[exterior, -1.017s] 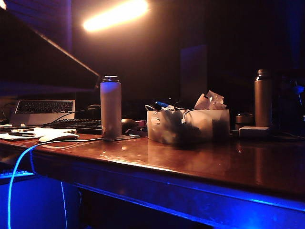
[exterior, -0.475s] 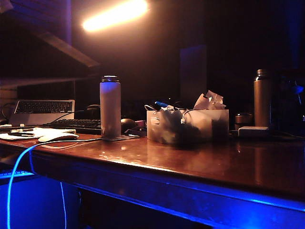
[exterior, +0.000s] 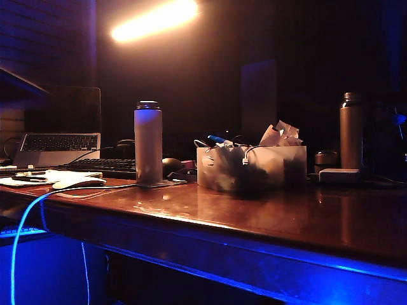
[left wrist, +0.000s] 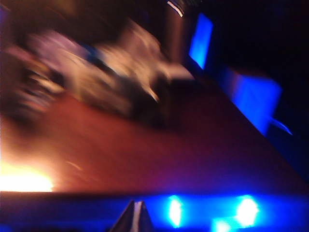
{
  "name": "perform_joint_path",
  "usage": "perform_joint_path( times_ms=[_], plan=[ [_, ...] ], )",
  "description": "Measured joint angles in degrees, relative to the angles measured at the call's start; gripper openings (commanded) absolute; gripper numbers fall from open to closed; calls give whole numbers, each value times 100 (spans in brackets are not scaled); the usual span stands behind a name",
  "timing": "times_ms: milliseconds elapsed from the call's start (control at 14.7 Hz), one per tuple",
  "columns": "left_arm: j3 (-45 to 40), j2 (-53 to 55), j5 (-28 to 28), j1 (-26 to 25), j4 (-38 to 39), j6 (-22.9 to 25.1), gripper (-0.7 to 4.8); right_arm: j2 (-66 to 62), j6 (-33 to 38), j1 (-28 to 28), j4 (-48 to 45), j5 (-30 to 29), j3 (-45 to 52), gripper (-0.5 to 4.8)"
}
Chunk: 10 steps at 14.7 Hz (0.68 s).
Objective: Pick up the liquid glue and place it into the translucent box.
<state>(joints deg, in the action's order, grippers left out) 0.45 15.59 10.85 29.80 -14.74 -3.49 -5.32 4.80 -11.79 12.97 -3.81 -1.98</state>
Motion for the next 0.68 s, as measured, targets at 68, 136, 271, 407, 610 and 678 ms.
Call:
perform_joint_path(
  times_ms=[68, 136, 271, 407, 610, 678],
  plan=[
    [0, -321, 15, -197, 138, 0, -6, 0, 0, 0, 0, 11, 0, -1],
    [0, -769, 9, -553, 385, 2, -6, 0, 0, 0, 0, 15, 0, -1],
    [0, -1167, 22, -876, 955, 7, -6, 0, 0, 0, 0, 15, 0, -1],
    [0, -1545, 4, -1086, 1578, 24, -6, 0, 0, 0, 0, 15, 0, -1],
    [0, -1541, -568, -1084, 1862, 249, -6, 0, 0, 0, 0, 15, 0, -1],
    [0, -1541, -894, -1086, 1971, 472, -6, 0, 0, 0, 0, 17, 0, -1]
  ],
)
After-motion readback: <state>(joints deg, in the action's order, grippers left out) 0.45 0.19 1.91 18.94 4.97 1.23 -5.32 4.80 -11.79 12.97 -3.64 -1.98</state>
